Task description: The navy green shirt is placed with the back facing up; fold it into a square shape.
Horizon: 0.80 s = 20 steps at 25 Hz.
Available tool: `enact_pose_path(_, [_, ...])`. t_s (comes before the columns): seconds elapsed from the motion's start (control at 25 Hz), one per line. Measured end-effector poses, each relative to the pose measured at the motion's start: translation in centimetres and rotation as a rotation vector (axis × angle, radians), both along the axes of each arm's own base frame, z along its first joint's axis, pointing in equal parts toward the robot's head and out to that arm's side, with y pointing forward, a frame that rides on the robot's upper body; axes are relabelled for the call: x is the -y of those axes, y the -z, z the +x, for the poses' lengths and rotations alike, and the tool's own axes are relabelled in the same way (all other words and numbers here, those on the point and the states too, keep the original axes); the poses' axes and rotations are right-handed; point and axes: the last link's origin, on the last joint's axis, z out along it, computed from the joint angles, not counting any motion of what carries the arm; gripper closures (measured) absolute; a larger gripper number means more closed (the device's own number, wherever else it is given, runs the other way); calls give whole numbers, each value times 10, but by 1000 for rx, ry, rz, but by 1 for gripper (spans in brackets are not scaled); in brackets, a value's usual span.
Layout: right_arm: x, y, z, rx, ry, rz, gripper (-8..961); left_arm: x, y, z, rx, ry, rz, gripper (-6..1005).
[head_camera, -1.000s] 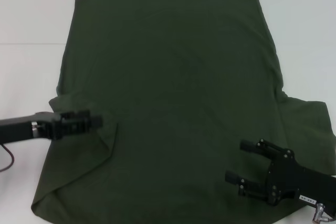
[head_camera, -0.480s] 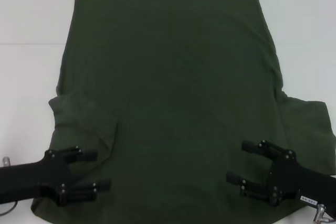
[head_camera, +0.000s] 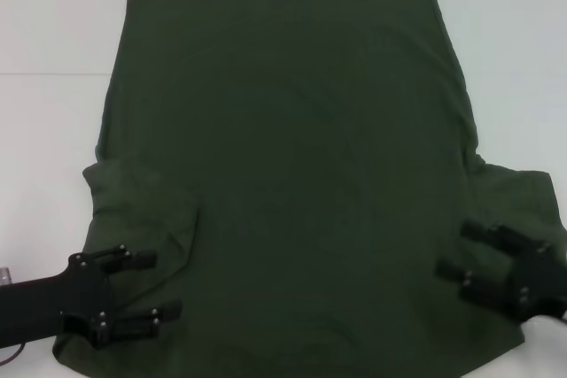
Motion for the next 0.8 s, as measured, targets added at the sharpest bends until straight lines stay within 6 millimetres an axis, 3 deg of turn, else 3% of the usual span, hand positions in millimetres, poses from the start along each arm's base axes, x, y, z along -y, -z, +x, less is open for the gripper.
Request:
enact_pose_path(0.4, [-16,-97,29,-320,555,-203,102,-3,-7,4,-8,35,9,164])
enact_pose_path(0.56, [-18,-114,37,-391,723,-318,102,-3,-11,10,10,61,12,164])
enact_pose_path(0.8, [-14,-120,48,-404,857,-363,102,-6,-11,14,6,94,18,164])
